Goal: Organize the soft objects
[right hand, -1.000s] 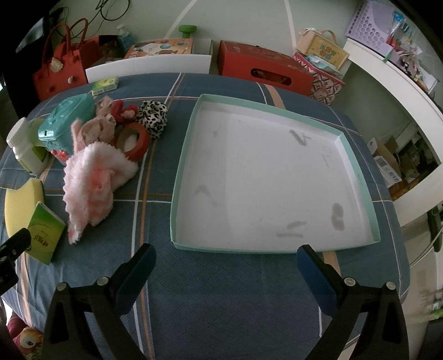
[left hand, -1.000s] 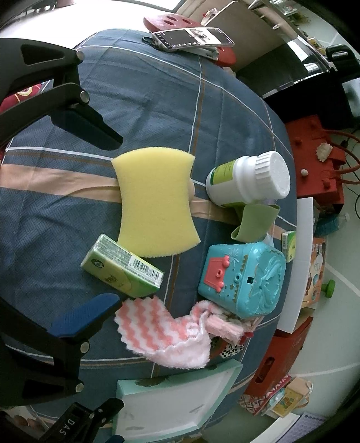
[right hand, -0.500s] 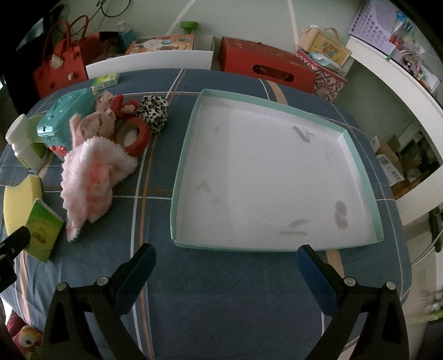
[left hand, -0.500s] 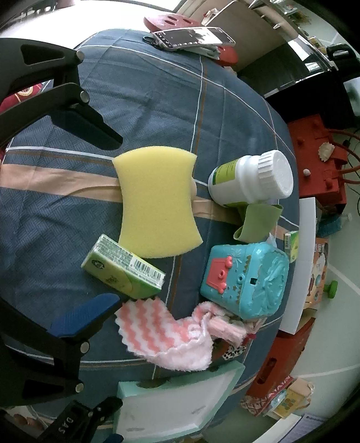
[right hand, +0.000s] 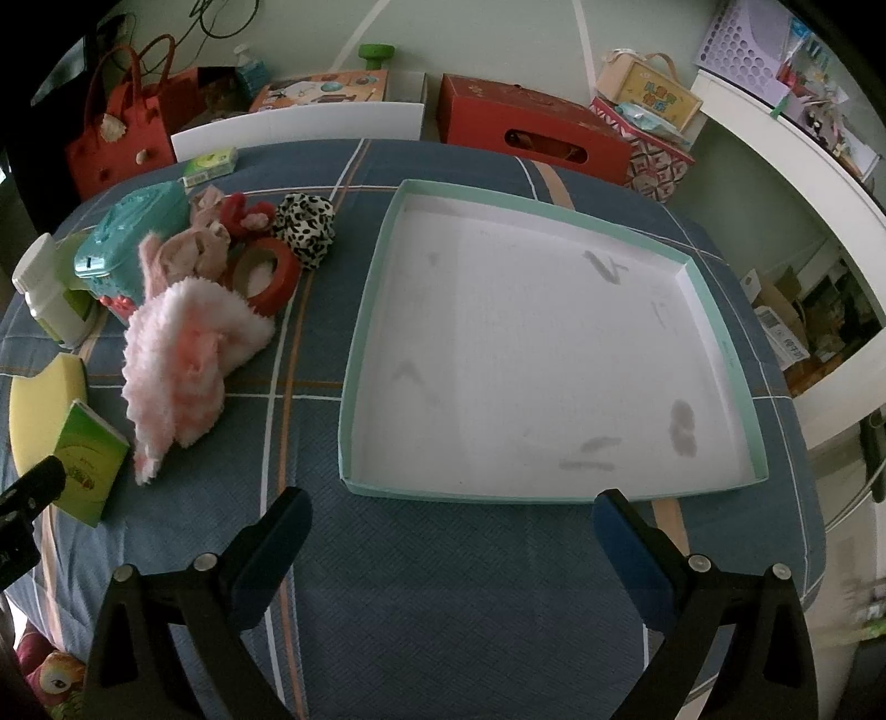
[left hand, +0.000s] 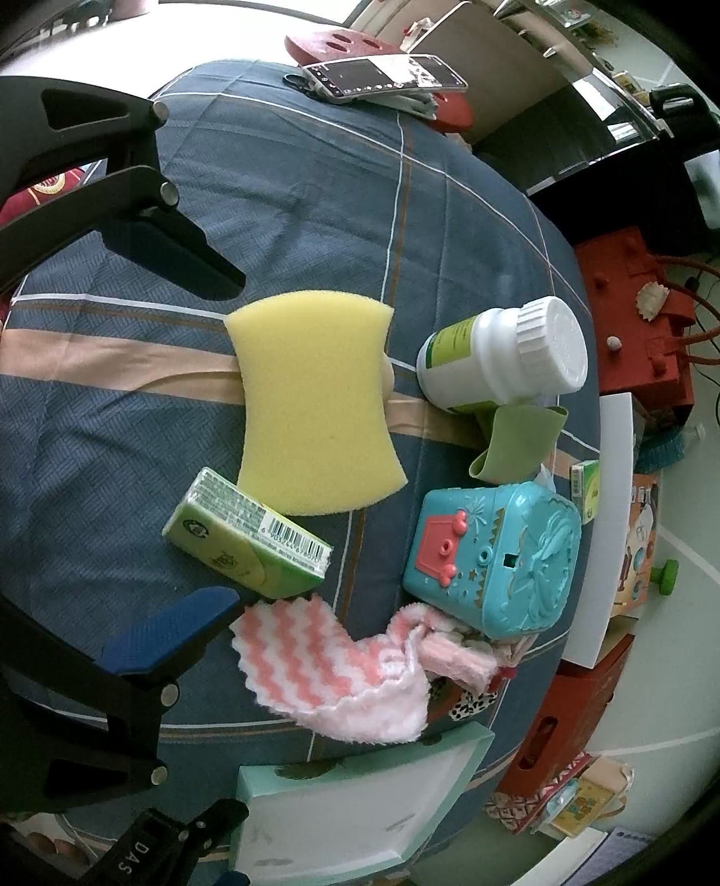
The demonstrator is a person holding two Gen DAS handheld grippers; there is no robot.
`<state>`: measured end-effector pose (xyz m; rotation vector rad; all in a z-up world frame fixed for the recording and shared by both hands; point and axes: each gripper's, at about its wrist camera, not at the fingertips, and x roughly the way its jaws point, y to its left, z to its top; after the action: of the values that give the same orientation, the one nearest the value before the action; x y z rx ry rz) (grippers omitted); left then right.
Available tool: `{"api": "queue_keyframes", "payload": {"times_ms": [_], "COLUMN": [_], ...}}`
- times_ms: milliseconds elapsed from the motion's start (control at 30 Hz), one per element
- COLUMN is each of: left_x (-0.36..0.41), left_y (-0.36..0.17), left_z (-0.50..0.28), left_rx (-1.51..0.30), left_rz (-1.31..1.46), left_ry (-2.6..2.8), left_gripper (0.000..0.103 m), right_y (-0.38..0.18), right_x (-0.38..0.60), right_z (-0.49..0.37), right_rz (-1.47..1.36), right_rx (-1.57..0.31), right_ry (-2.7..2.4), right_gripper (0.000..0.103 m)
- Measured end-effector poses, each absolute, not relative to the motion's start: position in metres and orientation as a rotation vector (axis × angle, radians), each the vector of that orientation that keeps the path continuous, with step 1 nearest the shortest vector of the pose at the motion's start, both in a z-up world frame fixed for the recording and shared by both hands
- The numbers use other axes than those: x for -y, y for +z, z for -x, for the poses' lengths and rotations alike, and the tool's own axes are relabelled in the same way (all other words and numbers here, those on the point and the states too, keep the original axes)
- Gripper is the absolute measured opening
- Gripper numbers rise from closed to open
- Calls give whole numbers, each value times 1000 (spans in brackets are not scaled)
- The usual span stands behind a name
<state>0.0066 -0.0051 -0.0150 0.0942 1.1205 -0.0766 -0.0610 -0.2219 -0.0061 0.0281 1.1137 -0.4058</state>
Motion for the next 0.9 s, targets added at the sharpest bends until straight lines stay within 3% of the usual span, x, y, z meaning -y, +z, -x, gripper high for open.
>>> {"api": "queue_keyframes", "payload": {"times_ms": [900], "left_x": [0], "left_y": [-12], "left_z": [-8], "left_rx": [-1106], "left_rz": [-78], "left_ry": [-63], "left_gripper": [103], "right_y": [0], "right_x": [219], "right_z": [60], "right_rz": [-19], "right_rx": [-1081], "right_ry": [-391], "right_gripper": [103]}}
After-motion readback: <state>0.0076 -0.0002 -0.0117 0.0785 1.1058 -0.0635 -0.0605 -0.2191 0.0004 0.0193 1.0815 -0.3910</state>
